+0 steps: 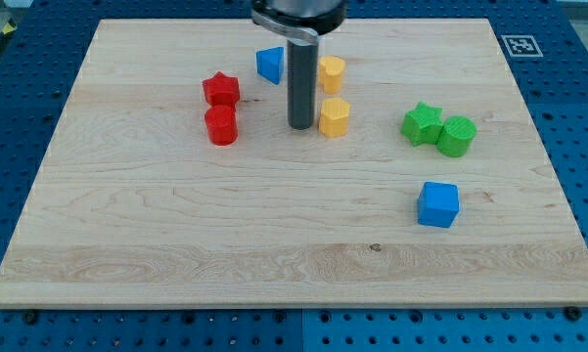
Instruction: Push the red circle to the left
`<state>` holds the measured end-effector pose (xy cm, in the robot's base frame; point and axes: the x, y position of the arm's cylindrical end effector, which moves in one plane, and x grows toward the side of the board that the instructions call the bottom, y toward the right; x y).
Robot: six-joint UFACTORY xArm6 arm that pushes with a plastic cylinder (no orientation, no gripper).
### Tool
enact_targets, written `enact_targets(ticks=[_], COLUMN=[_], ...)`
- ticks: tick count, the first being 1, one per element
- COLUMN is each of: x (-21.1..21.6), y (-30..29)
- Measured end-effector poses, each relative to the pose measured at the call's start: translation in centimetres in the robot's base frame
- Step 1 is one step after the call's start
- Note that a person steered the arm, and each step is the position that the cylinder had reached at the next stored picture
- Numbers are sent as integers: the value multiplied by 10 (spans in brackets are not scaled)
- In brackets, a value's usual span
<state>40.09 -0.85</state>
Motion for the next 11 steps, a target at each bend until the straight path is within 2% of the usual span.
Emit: enact_targets(ticks=[2, 5, 7, 8, 9, 11], x=[0, 23, -25, -26, -8, -7], y=[-62, -65, -137, -140, -135, -99])
